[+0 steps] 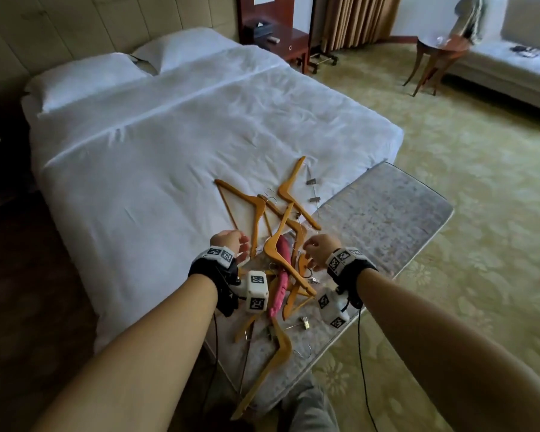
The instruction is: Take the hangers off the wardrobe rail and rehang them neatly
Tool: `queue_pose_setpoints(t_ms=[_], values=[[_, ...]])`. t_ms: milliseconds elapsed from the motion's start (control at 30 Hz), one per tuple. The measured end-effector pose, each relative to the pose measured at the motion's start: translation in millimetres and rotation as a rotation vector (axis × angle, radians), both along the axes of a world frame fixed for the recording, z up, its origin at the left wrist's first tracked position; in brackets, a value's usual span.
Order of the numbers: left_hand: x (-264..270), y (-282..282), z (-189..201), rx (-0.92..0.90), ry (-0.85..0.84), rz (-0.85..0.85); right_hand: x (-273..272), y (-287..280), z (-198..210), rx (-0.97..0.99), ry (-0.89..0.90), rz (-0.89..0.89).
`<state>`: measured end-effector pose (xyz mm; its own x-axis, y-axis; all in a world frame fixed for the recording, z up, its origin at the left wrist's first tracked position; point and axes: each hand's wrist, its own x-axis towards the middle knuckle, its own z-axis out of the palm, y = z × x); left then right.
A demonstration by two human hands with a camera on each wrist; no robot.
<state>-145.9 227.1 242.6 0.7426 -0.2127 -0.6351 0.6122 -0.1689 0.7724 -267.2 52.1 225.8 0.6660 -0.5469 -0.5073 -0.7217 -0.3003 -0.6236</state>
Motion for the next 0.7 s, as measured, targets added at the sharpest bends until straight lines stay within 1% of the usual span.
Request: queue_pose_setpoints(t_ms=[100, 167, 300, 400, 467, 567, 633, 700], values=[[6, -33, -33, 0.085, 0.049, 0.007, -1, -43, -53, 0.113, 0.101, -0.049], [9, -52, -55, 0.120, 0.138, -0.041, -1, -68, -85, 0.203, 0.163, -0.078], [7, -83, -91, 0.134, 0.333, -0.172, 4, -101, -126, 0.304, 0.220, -0.120], [2, -105, -116, 0.163, 0.469, -0.233, 13, -120, -159, 0.360, 0.272, -0.107], [3, -114, -133, 0.184, 0.525, -0.208, 20, -127, -181, 0.396, 0.300, -0.106], [10, -123, -159, 0.225, 0.516, -0.085, 31, -128, -209, 0.421, 0.343, -0.080], [16, -128, -173, 0.259, 0.501, -0.015, 37, -127, -229, 0.412, 0.379, -0.015], [22, -131, -186, 0.282, 0.506, 0.018, 45, -124, -243, 0.387, 0.411, 0.076]])
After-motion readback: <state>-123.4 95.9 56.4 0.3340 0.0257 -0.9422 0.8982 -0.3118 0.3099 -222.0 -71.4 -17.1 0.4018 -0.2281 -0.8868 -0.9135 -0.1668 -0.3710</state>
